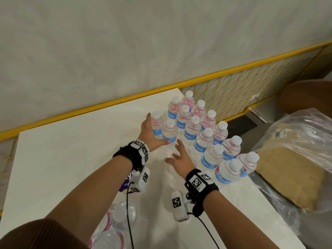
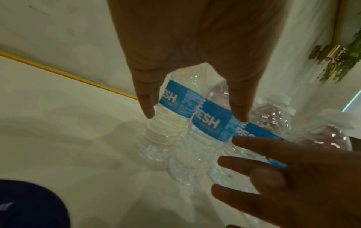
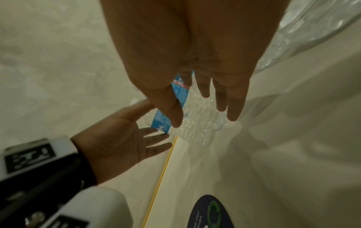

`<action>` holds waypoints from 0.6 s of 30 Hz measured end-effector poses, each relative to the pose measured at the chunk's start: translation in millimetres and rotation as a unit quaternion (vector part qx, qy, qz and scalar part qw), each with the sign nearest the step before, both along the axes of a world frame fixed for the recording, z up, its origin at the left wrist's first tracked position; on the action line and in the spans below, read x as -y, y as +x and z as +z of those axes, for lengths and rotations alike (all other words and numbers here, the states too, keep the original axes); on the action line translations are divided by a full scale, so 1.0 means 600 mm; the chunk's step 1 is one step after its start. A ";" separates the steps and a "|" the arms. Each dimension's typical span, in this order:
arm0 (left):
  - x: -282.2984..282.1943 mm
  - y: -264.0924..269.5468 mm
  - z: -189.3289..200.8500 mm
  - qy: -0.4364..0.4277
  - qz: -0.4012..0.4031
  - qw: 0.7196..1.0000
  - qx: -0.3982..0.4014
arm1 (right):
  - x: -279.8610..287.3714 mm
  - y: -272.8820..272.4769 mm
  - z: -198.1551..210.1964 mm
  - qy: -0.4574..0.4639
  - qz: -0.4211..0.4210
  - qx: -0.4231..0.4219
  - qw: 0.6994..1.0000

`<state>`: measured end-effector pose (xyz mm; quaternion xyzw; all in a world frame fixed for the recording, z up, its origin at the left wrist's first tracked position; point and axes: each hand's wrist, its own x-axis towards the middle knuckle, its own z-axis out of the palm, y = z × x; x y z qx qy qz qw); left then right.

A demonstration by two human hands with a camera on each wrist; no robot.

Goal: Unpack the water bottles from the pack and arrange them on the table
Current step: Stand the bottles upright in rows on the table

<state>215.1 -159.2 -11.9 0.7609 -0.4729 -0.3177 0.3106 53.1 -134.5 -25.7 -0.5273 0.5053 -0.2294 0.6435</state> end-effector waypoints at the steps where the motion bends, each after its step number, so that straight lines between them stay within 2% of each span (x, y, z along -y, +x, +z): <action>1: 0.000 -0.005 0.002 -0.006 -0.004 1.000 0.001 | -0.002 0.001 0.003 -0.008 0.011 -0.001 1.000; 5: 0.010 -0.015 0.011 -0.005 0.015 1.000 -0.020 | -0.008 0.002 0.012 -0.017 0.049 -0.023 0.998; 12: 0.018 -0.028 0.004 0.062 0.039 0.996 -0.048 | -0.017 -0.029 0.004 -0.009 0.079 -0.088 0.993; 18: 0.029 -0.023 0.006 0.019 -0.001 0.998 -0.065 | -0.049 -0.057 -0.018 0.002 0.116 -0.166 0.979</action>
